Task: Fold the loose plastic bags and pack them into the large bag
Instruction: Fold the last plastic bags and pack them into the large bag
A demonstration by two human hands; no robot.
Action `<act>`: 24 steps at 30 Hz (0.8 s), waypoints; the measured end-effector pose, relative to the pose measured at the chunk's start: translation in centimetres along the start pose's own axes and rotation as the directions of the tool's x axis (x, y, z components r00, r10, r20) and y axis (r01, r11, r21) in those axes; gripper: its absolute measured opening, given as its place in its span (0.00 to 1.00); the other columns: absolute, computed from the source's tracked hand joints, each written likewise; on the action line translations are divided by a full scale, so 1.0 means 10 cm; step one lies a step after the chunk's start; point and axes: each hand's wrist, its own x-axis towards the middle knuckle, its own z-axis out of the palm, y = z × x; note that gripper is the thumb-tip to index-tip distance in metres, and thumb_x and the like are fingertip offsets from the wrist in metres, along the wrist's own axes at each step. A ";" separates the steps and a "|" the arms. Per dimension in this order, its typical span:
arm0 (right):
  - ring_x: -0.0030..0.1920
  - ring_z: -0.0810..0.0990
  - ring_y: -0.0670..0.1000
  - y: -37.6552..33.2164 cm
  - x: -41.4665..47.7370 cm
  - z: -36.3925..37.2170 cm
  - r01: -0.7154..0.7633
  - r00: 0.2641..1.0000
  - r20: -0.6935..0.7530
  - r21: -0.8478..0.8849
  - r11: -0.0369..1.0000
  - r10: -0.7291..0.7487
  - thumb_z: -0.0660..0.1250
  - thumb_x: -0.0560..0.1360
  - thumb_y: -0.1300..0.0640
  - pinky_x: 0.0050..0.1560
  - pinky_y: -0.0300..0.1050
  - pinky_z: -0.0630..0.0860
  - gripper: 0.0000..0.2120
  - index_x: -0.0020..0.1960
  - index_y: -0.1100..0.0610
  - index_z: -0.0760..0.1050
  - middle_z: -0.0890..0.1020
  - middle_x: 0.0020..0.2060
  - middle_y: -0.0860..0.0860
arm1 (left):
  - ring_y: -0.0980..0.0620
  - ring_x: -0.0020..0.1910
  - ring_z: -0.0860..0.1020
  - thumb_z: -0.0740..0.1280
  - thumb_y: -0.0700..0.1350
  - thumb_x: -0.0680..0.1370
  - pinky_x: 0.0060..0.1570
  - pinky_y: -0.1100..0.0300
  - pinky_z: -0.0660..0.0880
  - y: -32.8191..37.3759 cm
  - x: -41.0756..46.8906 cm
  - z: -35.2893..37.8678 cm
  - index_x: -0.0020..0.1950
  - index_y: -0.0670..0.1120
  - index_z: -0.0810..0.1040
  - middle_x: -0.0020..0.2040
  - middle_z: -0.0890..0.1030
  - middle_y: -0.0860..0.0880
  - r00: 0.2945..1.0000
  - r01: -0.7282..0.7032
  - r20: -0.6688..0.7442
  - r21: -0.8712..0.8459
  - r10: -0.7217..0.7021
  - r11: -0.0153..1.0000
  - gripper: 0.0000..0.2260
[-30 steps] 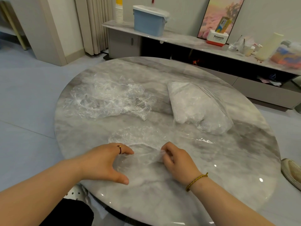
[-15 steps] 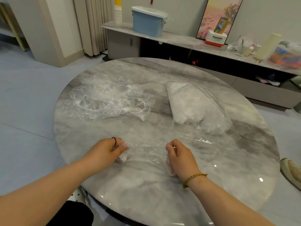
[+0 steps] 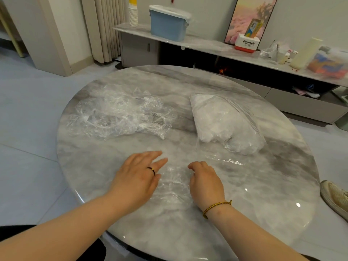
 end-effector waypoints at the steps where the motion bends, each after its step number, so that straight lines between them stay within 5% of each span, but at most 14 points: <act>1: 0.51 0.78 0.52 0.00 0.01 0.03 0.075 0.989 -0.127 -0.031 0.997 -0.078 0.56 0.73 0.69 0.47 0.40 0.72 0.18 0.57 0.57 0.76 0.79 0.53 0.49 | 0.51 0.54 0.78 0.45 0.50 0.81 0.56 0.58 0.64 0.04 -0.02 0.04 0.54 0.47 0.82 0.53 0.82 0.49 0.997 -0.007 0.082 0.021 0.005 1.000 0.24; 4: 0.40 0.84 0.49 -0.01 -0.01 0.13 0.285 0.897 -0.338 -0.050 0.957 -0.285 0.55 0.66 0.61 0.39 0.40 0.79 0.17 0.42 0.54 0.82 0.84 0.41 0.47 | 0.55 0.51 0.81 0.36 0.52 0.81 0.57 0.60 0.62 0.12 -0.05 0.07 0.52 0.48 0.83 0.52 0.83 0.52 0.948 0.000 0.318 0.040 -0.013 0.999 0.33; 7: 0.46 0.84 0.47 -0.03 -0.09 0.25 0.386 0.884 -0.232 -0.127 0.913 -0.406 0.50 0.76 0.54 0.43 0.43 0.80 0.21 0.45 0.53 0.83 0.85 0.45 0.47 | 0.57 0.51 0.81 0.35 0.53 0.81 0.59 0.62 0.61 0.11 -0.12 0.16 0.51 0.48 0.83 0.51 0.83 0.53 0.904 0.005 0.426 0.088 -0.042 0.996 0.34; 10: 0.50 0.83 0.45 -0.02 -0.09 0.34 0.364 0.917 -0.107 -0.170 0.916 -0.384 0.34 0.81 0.51 0.48 0.41 0.79 0.36 0.47 0.51 0.83 0.84 0.48 0.45 | 0.55 0.54 0.80 0.36 0.55 0.81 0.65 0.61 0.52 0.06 -0.19 0.27 0.55 0.46 0.82 0.54 0.82 0.51 0.872 -0.016 0.488 0.084 -0.027 0.996 0.34; 20: 0.54 0.81 0.44 0.02 -0.06 0.42 0.345 0.932 -0.033 -0.233 0.909 -0.362 0.31 0.80 0.51 0.50 0.41 0.78 0.37 0.51 0.50 0.82 0.82 0.53 0.45 | 0.51 0.57 0.79 0.35 0.57 0.80 0.66 0.60 0.48 0.09 -0.19 0.32 0.58 0.42 0.80 0.58 0.80 0.46 0.862 -0.024 0.506 0.104 -0.032 0.994 0.35; 22: 0.53 0.81 0.43 0.03 -0.06 0.44 0.353 0.924 -0.067 -0.230 0.907 -0.377 0.31 0.80 0.51 0.49 0.41 0.78 0.37 0.51 0.49 0.82 0.82 0.52 0.44 | 0.52 0.70 0.64 0.24 0.65 0.72 0.67 0.63 0.39 0.11 -0.12 0.27 0.70 0.39 0.64 0.71 0.65 0.42 0.866 0.002 0.497 0.100 -0.052 0.995 0.46; 24: 0.53 0.82 0.44 0.06 -0.05 0.48 0.386 0.904 -0.107 -0.207 0.899 -0.413 0.36 0.81 0.51 0.50 0.41 0.77 0.33 0.50 0.50 0.82 0.83 0.52 0.45 | 0.57 0.74 0.41 0.13 0.68 0.52 0.66 0.65 0.33 0.10 -0.10 0.26 0.74 0.46 0.41 0.75 0.41 0.52 0.881 0.028 0.471 0.038 -0.042 0.999 0.56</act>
